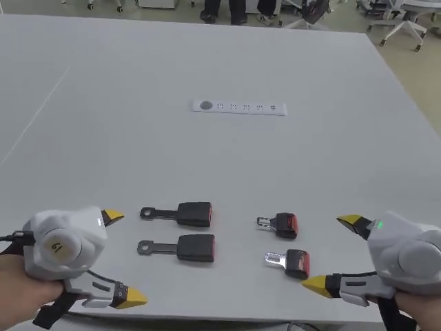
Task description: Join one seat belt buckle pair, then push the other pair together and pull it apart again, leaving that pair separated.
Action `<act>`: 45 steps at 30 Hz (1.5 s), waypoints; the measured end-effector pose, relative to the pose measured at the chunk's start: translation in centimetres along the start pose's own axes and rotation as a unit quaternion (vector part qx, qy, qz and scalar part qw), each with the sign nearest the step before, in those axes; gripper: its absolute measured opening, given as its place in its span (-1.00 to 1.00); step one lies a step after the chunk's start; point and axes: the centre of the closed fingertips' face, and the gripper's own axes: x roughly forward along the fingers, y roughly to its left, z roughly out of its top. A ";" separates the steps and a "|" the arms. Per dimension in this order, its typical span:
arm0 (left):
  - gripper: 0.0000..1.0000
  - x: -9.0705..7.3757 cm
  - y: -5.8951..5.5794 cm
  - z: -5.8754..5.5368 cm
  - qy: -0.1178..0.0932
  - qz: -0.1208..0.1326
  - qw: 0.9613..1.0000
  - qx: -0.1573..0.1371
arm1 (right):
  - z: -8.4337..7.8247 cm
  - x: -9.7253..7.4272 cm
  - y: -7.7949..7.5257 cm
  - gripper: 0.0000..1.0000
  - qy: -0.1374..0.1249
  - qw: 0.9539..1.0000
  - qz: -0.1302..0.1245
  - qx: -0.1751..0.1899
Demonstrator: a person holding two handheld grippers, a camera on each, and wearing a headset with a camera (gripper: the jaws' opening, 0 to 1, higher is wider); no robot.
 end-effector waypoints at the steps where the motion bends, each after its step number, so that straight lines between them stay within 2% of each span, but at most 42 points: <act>1: 0.87 0.1 0.0 0.0 0.002 -0.001 1.000 0.004 | -0.1 0.1 0.0 0.54 0.000 1.000 0.002 -0.002; 4: 0.82 0.4 0.0 0.3 0.009 -0.008 1.000 0.015 | -0.2 0.4 0.0 0.49 0.004 1.000 0.006 -0.009; 6: 0.77 0.6 0.1 0.5 0.013 -0.012 1.000 0.022 | -0.3 0.5 0.2 0.35 0.005 1.000 0.016 -0.014; 7: 0.75 0.7 0.3 0.6 0.016 -0.014 0.999 0.026 | -0.3 0.5 0.5 0.22 0.006 1.000 0.026 -0.014; 9: 0.73 0.9 0.5 0.7 0.018 -0.015 0.999 0.029 | -0.2 0.6 0.6 0.12 0.005 0.999 0.031 -0.018; 16: 0.67 2.1 0.6 1.0 0.031 -0.027 0.998 0.047 | -0.5 1.7 0.4 0.11 0.012 0.999 0.037 -0.033; 17: 0.66 2.3 0.5 1.0 0.033 -0.030 0.998 0.051 | -0.6 1.8 0.4 0.08 0.018 0.998 0.037 -0.042; 19: 0.66 2.7 0.3 1.1 0.035 -0.034 0.997 0.057 | -1.5 2.3 0.2 0.05 0.045 0.994 0.034 -0.090; 20: 0.66 2.9 0.2 1.2 0.035 -0.037 0.997 0.059 | -1.4 2.4 0.5 0.06 0.045 0.994 0.038 -0.095; 26: 0.64 4.6 -0.3 1.3 0.050 -0.055 0.994 0.086 | -1.5 3.4 1.0 -0.04 0.050 0.993 0.058 -0.089; 30: 0.60 5.7 -0.3 1.2 0.055 -0.063 0.993 0.085 | -1.5 4.0 1.2 -0.15 0.052 0.991 0.076 -0.095; 35: 0.59 6.6 0.1 1.5 0.058 -0.066 0.992 0.090 | -1.9 4.7 1.6 -0.30 0.065 0.987 0.097 -0.112; 37: 0.55 7.1 0.0 1.6 0.058 -0.074 0.991 0.099 | -2.4 5.0 1.8 -0.29 0.073 0.985 0.105 -0.116; 39: 0.53 7.8 0.1 1.6 0.060 -0.079 0.990 0.104 | -2.7 5.3 1.8 -0.36 0.077 0.983 0.109 -0.124; 43: 0.40 8.8 0.0 2.2 0.065 -0.089 0.988 0.112 | -3.2 5.7 1.6 -0.35 0.082 0.983 0.113 -0.122; 45: 0.40 9.3 -0.1 2.5 0.064 -0.092 0.987 0.112 | -3.4 5.9 1.5 -0.32 0.086 0.983 0.110 -0.122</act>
